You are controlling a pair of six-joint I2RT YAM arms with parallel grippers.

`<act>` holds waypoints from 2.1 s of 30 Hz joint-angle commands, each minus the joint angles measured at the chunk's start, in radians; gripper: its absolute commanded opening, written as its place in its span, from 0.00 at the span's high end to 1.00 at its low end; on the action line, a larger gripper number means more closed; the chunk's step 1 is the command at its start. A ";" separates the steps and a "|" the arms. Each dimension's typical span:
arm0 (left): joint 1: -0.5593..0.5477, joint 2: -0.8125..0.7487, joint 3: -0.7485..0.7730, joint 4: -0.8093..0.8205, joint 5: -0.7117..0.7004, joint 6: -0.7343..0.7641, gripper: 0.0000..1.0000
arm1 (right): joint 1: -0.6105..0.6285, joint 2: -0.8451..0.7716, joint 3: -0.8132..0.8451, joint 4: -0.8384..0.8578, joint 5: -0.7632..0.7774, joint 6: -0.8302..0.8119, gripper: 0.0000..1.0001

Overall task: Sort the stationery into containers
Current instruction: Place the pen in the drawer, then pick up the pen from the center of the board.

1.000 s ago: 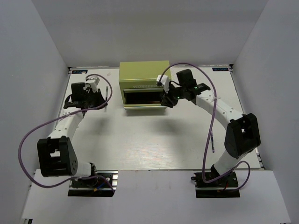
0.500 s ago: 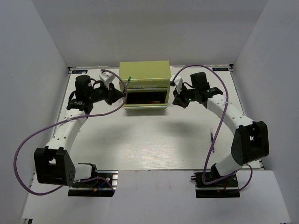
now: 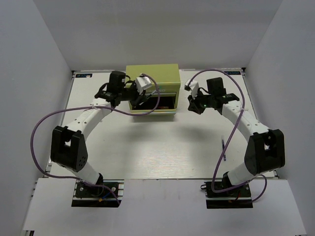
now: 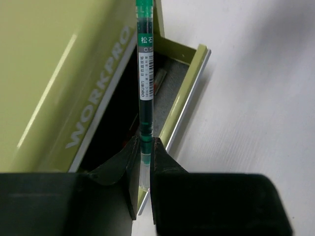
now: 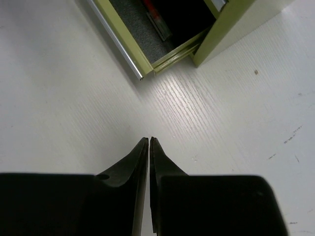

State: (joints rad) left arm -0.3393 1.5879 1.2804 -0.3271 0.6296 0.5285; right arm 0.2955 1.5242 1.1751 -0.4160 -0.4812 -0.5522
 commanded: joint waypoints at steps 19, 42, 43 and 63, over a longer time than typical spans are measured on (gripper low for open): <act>-0.118 0.093 -0.010 0.100 -0.372 0.142 0.43 | -0.071 -0.067 -0.049 -0.004 0.055 0.015 0.47; -0.115 -0.301 -0.278 0.031 -0.537 -0.702 0.07 | -0.277 -0.010 -0.080 -0.256 0.520 0.146 0.50; -0.115 -0.313 -0.298 0.040 -0.551 -0.731 0.04 | -0.280 -0.007 -0.083 -0.280 0.521 0.138 0.48; -0.115 -0.494 -0.506 0.036 -0.797 -1.024 0.00 | -0.283 0.117 -0.236 -0.348 0.509 0.113 0.42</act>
State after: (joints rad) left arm -0.4572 1.1267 0.7769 -0.2932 -0.1219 -0.4625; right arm 0.0120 1.6157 0.9432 -0.7834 0.0307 -0.4538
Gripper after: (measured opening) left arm 0.997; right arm 0.588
